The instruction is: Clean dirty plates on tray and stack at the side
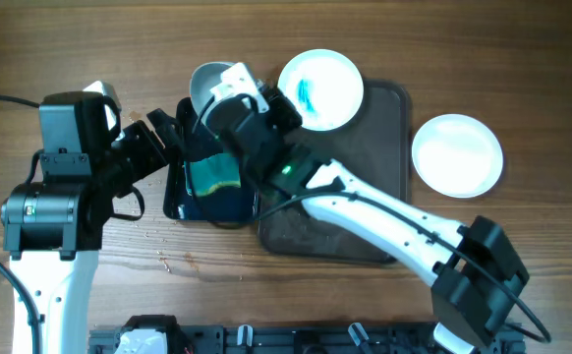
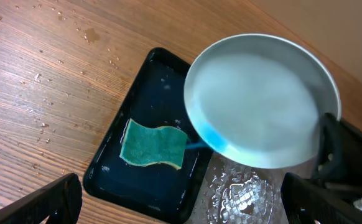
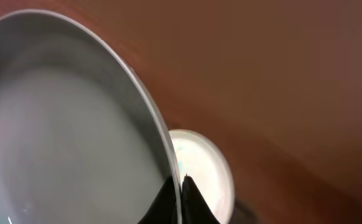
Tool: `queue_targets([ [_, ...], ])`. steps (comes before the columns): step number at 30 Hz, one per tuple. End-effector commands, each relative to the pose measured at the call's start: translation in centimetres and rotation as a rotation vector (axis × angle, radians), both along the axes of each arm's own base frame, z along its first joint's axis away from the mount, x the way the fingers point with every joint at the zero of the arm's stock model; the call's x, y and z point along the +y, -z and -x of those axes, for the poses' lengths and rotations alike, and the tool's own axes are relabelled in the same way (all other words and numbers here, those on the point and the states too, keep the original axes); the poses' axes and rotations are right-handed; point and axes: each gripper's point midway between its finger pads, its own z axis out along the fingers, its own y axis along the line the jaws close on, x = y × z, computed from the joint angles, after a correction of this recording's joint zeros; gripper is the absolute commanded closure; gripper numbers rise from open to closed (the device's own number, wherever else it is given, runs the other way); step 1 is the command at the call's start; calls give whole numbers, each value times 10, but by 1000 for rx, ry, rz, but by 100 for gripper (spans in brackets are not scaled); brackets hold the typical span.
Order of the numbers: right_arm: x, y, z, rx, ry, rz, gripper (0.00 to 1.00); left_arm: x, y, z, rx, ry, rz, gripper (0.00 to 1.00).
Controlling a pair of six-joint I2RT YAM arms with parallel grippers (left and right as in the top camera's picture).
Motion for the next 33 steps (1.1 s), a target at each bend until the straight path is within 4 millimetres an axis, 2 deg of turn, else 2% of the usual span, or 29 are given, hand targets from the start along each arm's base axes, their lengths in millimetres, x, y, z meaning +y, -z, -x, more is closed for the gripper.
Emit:
queue_targets([
  [1, -11, -38, 5, -132, 80, 125, 96, 0, -6, -1, -16, -1, 10, 0],
  [5, -6, -57, 10, -204, 98, 165, 96, 0, -6, -1, -15, -1, 10, 0],
  [10, -3, -65, 11, -225, 87, 191, 96, 0, -6, -1, -15, -1, 10, 0],
  [25, 1, -66, 11, -229, 78, 173, 96, 0, -6, -1, -16, -1, 10, 0],
  [27, 0, -67, 10, -228, 63, 248, 96, 0, -6, -1, -15, -1, 10, 0],
  [28, -11, -74, 5, -258, 135, 176, 96, 0, -6, -1, -16, -1, 10, 0],
  [29, -12, -74, 5, -267, 159, 90, 96, 0, -6, -1, -16, -1, 10, 0],
  [31, 6, -63, 12, -220, 48, 185, 96, 0, -6, -1, -15, -1, 10, 0],
  [32, 6, -62, 13, -217, 34, 260, 96, 0, -6, -1, -16, -1, 10, 0],
  [33, 0, -66, 12, -235, 80, 227, 96, 0, -6, -1, -15, -1, 10, 0],
])
